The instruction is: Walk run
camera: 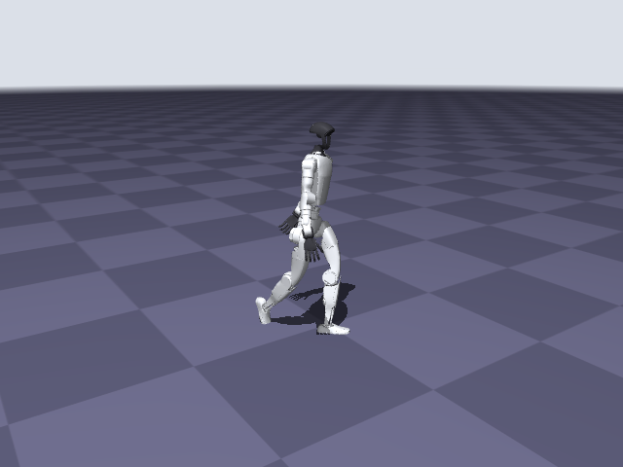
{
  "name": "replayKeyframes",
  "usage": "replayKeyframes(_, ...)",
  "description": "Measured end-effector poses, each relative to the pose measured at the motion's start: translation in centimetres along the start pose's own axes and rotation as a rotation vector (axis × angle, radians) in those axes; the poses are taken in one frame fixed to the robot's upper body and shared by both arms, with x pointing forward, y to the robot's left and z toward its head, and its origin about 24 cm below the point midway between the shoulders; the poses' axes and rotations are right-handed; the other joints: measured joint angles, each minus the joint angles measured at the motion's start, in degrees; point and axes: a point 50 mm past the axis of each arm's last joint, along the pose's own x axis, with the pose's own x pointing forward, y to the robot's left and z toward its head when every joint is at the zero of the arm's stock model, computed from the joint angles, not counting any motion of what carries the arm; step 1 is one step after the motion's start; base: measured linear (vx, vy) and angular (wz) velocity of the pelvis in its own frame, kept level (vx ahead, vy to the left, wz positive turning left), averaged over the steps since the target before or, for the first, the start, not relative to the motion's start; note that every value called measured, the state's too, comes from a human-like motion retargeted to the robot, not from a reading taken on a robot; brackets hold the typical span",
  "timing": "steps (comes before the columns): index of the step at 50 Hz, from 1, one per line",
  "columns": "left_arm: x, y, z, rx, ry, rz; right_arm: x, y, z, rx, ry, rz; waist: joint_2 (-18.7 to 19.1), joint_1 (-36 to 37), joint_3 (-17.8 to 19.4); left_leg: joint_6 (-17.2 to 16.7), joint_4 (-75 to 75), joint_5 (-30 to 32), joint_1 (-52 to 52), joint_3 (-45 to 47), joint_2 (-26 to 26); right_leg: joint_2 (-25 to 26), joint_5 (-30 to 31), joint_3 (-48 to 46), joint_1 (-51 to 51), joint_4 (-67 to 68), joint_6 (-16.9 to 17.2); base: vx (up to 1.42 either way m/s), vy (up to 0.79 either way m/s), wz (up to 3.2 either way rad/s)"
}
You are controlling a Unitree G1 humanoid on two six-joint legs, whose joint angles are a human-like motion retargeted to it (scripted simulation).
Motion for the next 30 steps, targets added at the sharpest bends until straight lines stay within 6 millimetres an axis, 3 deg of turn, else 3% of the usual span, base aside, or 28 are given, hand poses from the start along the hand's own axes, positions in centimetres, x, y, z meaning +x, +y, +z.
replayKeyframes(2, -0.4, 0.1, 4.7, -0.052, -0.172, -0.005, -0.4, 1.1, -1.9, -0.018, 0.071, 0.053, 3.77, -0.16, 0.25, 0.00, 0.22, -1.53, 3.71, -0.53, -0.11, 6.10, -0.73, 7.78, -5.53, 10.64, -0.27, 0.75, 0.45, 2.06)
replayKeyframes(3, -0.9, 0.2, 7.2, -0.051, -0.273, 0.000, -0.7, 1.9, -3.1, -0.014, 0.109, 0.094, 5.73, -0.06, -0.04, 0.00, -1.04, -1.34, 5.81, -1.39, 0.18, 7.05, -5.21, 8.04, -8.18, 14.09, -1.01, 0.93, 0.47, 2.25)
replayKeyframes(6, -3.5, 0.9, 14.7, 0.068, -0.559, 0.028, -2.0, 4.9, -6.5, 0.031, 0.223, 0.217, 8.94, -0.35, -0.52, 0.00, -4.83, 0.20, 10.51, -7.90, -2.77, 3.78, -15.26, 7.18, -14.34, 17.78, -5.14, 0.74, 0.34, 2.64)
replayKeyframes(9, -7.5, 1.3, 21.6, 0.337, -0.816, 0.120, -3.6, 8.2, -9.1, 0.096, 0.305, 0.303, 10.75, -3.67, -1.07, 0.00, -7.44, 2.22, 14.40, -16.34, -6.22, -0.81, -24.21, 7.48, -19.46, 13.91, -9.03, 0.79, 0.16, 3.72)
replayKeyframes(12, -12.4, 1.7, 26.6, 0.628, -0.994, 0.263, -5.1, 11.3, -10.7, 0.147, 0.368, 0.359, 10.83, -6.55, -2.09, 0.00, -7.73, 2.90, 16.78, -26.83, -10.15, -4.31, -26.15, 9.28, -22.45, 2.20, -10.20, 0.68, -0.07, 3.67)
replayKeyframes(15, -16.8, 2.1, 29.8, 0.837, -1.094, 0.402, -6.3, 13.8, -11.5, 0.177, 0.413, 0.405, 8.73, -8.72, -2.32, 0.00, -6.70, 2.92, 19.33, -36.27, -14.90, -5.63, -27.10, 19.52, -24.22, -10.51, -10.13, 0.58, -0.17, 3.28)
replayKeyframes(18, -19.2, 2.3, 31.4, 0.935, -1.127, 0.502, -6.8, 15.2, -11.4, 0.174, 0.419, 0.460, 6.39, -8.47, -1.19, 0.00, -5.11, 3.37, 23.07, -42.63, -18.76, -7.92, -28.86, 28.01, -25.00, -21.01, -9.60, 0.62, -0.17, 2.38)
replayKeyframes(20, -19.5, 2.8, 31.7, 0.930, -1.105, 0.545, -6.8, 15.4, -11.2, 0.134, 0.410, 0.496, 5.33, -7.50, 0.23, 0.00, -4.13, 4.10, 26.23, -44.88, -20.42, -8.37, -31.43, 33.52, -24.16, -26.29, -4.33, 0.65, -0.15, 1.45)
replayKeyframes(22, -18.3, 3.6, 30.9, 0.852, -1.044, 0.561, -6.6, 14.6, -11.3, 0.057, 0.406, 0.509, 4.08, -6.75, 1.83, 0.00, -2.96, 5.87, 30.00, -45.08, -22.07, -10.86, -32.24, 28.69, -23.49, -27.36, 0.98, 0.70, -0.14, 0.88)
replayKeyframes(25, -14.9, 5.0, 28.1, 0.654, -0.932, 0.536, -6.0, 12.5, -11.9, -0.090, 0.423, 0.471, 2.35, -5.71, 1.13, -2.57, 0.85, 11.70, 32.03, -42.77, -23.99, -9.74, -27.77, 31.59, -20.99, -23.40, 1.17, 0.80, -0.19, 0.76)
replayKeyframes(27, -11.7, 5.5, 25.0, 0.523, -0.824, 0.483, -5.9, 11.5, -12.2, -0.153, 0.437, 0.423, 3.51, -7.97, -0.29, -8.59, 8.56, 20.13, 30.30, -40.50, -23.00, -9.72, -31.38, 25.35, -21.14, -18.83, -0.45, 0.87, -0.33, 1.93)
replayKeyframes(28, -10.2, 5.2, 23.5, 0.470, -0.763, 0.447, -5.6, 10.8, -12.1, -0.159, 0.437, 0.393, 5.00, -9.43, -0.94, -14.20, 13.28, 24.99, 27.92, -38.70, -20.62, -7.93, -32.61, 27.46, -20.52, -17.44, -1.66, 0.86, -0.37, 2.62)
replayKeyframes(30, -7.3, 4.6, 20.0, 0.341, -0.605, 0.368, -5.1, 9.3, -11.8, -0.150, 0.438, 0.346, 6.51, -12.67, -2.01, -23.74, 22.55, 30.57, 22.11, -29.72, -13.05, -9.28, -33.94, 20.16, -19.12, -16.29, -3.47, 0.64, -0.26, 2.62)
